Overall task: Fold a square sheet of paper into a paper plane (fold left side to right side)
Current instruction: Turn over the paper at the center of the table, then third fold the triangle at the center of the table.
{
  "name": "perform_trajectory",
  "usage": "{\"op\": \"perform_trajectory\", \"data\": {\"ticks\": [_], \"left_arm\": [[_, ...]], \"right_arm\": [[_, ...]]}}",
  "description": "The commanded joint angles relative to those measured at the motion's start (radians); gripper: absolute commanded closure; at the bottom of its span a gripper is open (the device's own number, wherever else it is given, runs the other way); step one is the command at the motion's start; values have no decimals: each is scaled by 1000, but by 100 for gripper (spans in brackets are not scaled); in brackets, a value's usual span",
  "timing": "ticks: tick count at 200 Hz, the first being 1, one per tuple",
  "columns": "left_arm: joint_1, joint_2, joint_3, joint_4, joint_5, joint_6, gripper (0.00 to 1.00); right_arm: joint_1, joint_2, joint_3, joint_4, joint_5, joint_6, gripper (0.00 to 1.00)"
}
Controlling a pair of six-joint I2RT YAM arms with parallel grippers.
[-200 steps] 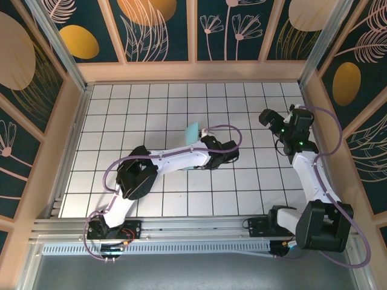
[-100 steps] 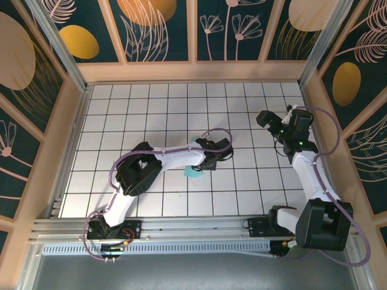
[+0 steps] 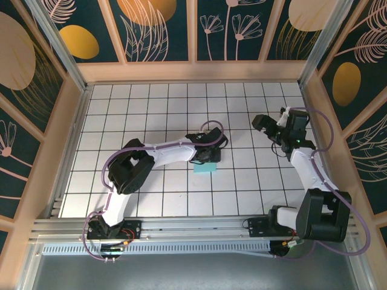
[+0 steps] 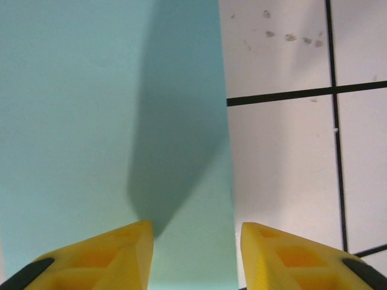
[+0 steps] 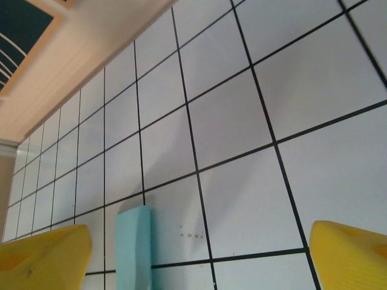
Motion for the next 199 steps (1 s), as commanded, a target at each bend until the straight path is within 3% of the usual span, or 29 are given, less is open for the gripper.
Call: {"op": "perform_trajectory", "data": {"ticks": [1, 30, 62, 101, 130, 148, 199], "left_arm": [[23, -78, -49, 103, 63, 6, 51], [63, -166, -182, 299, 189, -17, 45], [130, -292, -338, 467, 233, -34, 44], [239, -462, -552, 654, 308, -72, 42], [307, -541, -689, 777, 344, -125, 41], [327, -555, -738, 810, 348, -142, 41], [331, -530, -756, 811, 352, -133, 43]], "right_arm": [[21, 39, 7, -10, -82, -45, 9], [92, 91, 19, -10, -95, -52, 11], [201, 161, 26, 20, -138, -20, 24], [320, 261, -9, 152, -242, 82, 56], [376, 326, -24, 222, -258, 132, 85], [400, 362, -25, 252, -257, 148, 98], [428, 480, -11, 287, -239, 141, 100]]}}
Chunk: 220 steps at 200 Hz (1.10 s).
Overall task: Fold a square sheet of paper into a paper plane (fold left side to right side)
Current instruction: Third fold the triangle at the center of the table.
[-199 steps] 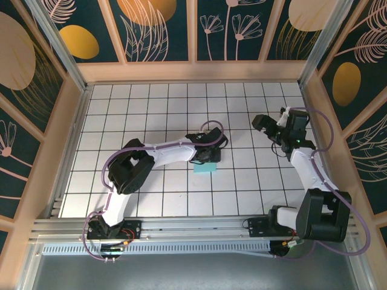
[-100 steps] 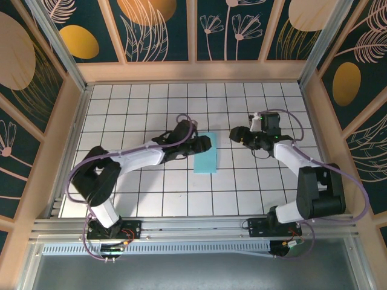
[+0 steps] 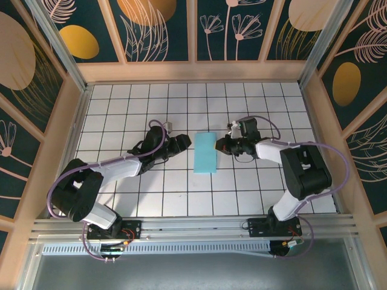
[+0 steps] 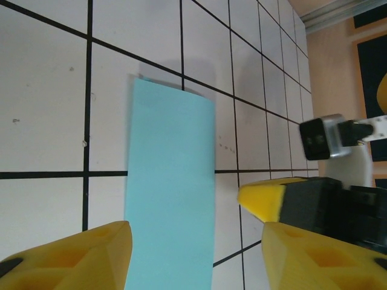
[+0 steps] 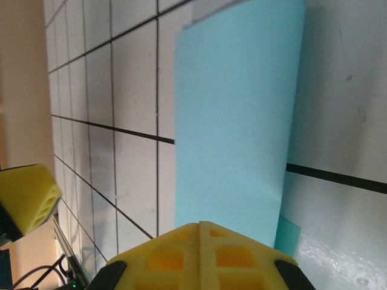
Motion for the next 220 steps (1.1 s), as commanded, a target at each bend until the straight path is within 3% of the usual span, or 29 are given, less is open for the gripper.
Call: {"op": "perform_trajectory", "data": {"ticks": [1, 76, 162, 220], "left_arm": [[4, 12, -1, 51, 24, -5, 43], [4, 100, 66, -71, 44, 61, 50], [-4, 246, 121, -63, 156, 63, 59], [-17, 302, 158, -73, 174, 75, 64]], "right_arm": [[9, 48, 0, 47, 3, 9, 100], [9, 138, -15, 36, 43, -36, 100], [9, 153, -4, -2, 56, -92, 100], [9, 149, 0, -7, 60, -95, 100]]}}
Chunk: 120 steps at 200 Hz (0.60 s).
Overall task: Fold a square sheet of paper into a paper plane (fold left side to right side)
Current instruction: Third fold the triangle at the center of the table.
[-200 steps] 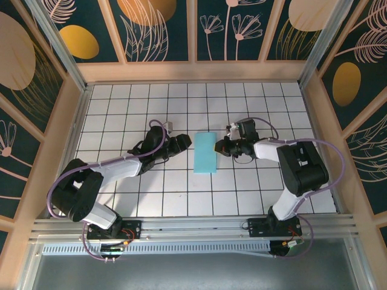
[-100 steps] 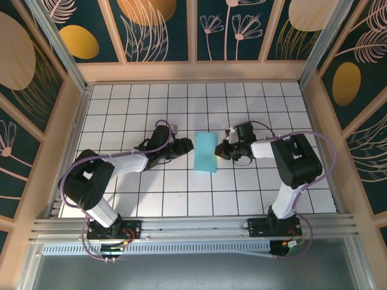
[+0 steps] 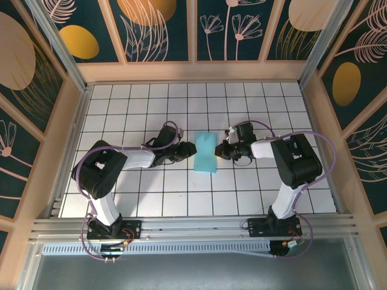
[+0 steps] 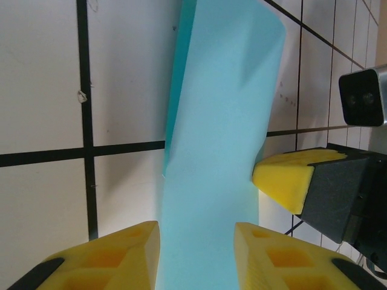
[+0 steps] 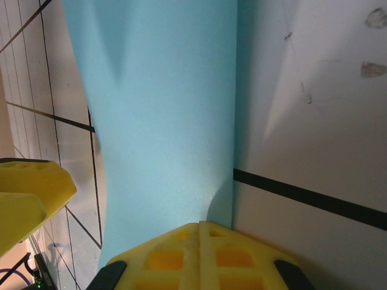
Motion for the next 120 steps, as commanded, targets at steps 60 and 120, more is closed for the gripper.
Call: {"op": "perform_trajectory", "data": {"ticks": [60, 120], "left_arm": [[-12, 61, 54, -63, 2, 38, 64], [-27, 95, 67, -65, 23, 44, 68]], "right_arm": [[6, 27, 4, -35, 44, -35, 100], [6, 35, 8, -34, 47, -35, 100]]}}
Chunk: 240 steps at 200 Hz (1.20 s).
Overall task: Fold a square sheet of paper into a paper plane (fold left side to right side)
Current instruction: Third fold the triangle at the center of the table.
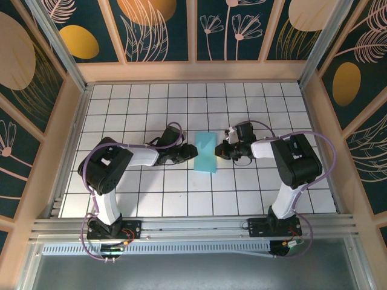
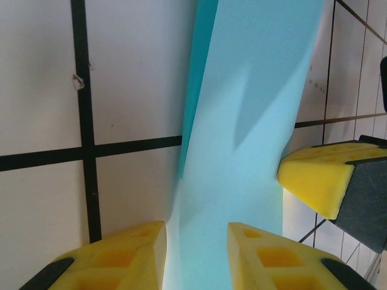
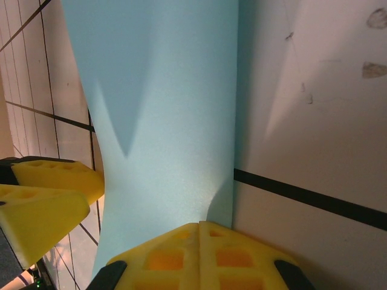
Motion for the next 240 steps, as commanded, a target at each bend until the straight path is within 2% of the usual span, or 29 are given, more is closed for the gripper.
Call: {"op": "perform_trajectory", "data": {"ticks": [1, 34, 117, 149, 186, 240], "left_arm": [[-13, 29, 25, -25, 18, 18, 69], [-21, 41, 33, -2, 38, 10, 69], [-24, 19, 28, -20, 5, -29, 67], [-32, 14, 13, -7, 35, -60, 68], [-36, 12, 13, 6, 21, -85, 70], [-35, 1, 7, 20, 1, -115, 82]], "right_arm": [[6, 35, 8, -33, 46, -32, 100], [5, 37, 6, -32, 46, -33, 100], [6, 34, 5, -32, 43, -34, 100], [7, 35, 4, -27, 43, -35, 100], [6, 34, 1, -23, 41, -33, 100], [7, 19, 2, -13, 38, -41, 100]]}}
